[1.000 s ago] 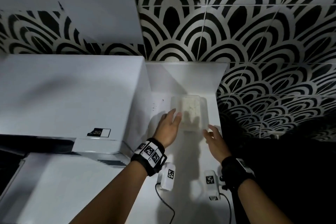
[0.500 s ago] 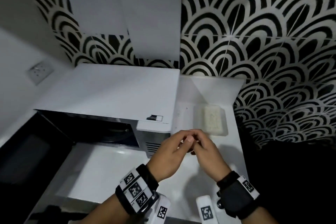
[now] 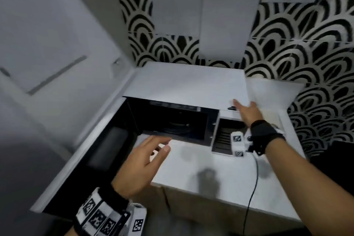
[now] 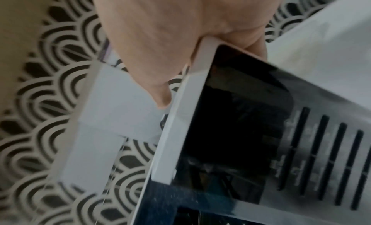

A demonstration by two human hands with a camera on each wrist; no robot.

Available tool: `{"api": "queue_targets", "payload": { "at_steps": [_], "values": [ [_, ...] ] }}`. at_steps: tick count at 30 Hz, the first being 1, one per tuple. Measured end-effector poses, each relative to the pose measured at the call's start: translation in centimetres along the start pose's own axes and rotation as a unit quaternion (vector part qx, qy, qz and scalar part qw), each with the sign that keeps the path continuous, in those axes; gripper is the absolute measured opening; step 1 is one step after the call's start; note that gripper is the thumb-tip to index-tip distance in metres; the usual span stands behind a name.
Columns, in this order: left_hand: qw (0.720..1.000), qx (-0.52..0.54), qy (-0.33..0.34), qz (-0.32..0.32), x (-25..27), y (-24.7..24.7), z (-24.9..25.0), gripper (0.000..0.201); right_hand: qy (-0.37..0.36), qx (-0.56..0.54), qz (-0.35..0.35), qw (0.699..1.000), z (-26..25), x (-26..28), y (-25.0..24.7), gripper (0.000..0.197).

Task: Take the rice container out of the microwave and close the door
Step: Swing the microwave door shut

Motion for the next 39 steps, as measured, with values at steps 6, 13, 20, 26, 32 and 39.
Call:
{"api": "queue_targets", "payload": {
  "at_steps": [6,13,20,26,32,39],
  "values": [
    [0.988,-0.118,-0.030,0.098,7.7,-11.4,-3.4,0.036,0.038,0.024,0.049,0.998,0.9,-1.0,0.2,0.087],
    [0.955,-0.083,-0.194,0.207,13.6,-19.0,-11.3,0.051,0.037,0.048,0.051,0.997,1.0,-0.9,0.0,0.093],
    [0.952,0.009,-0.279,0.129,13.9,-17.6,-12.9,0.047,0.053,0.046,0.048,0.996,0.9,-0.3,-0.1,0.104],
    [0.934,0.096,-0.339,0.062,14.5,-10.8,-13.7,0.082,0.062,0.059,0.047,0.995,0.7,0.1,-0.2,0.109],
    [0.941,0.177,-0.281,-0.072,11.6,-2.7,-10.6,0.103,0.062,0.035,0.044,0.996,0.7,0.1,0.0,0.111],
    [0.927,0.243,-0.222,-0.179,6.9,4.7,-9.9,0.097,0.060,0.022,0.052,0.997,0.7,-0.3,0.1,0.104]
  ]
}}
Point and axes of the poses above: each hand's wrist, its own x-axis away from the middle knuckle, its own y-axis out of the palm, z = x × y, the point moved 6 cm from there along -x, towards the middle knuckle, and after that the axes turned 11 degrees about x, right-handed, at the moved point
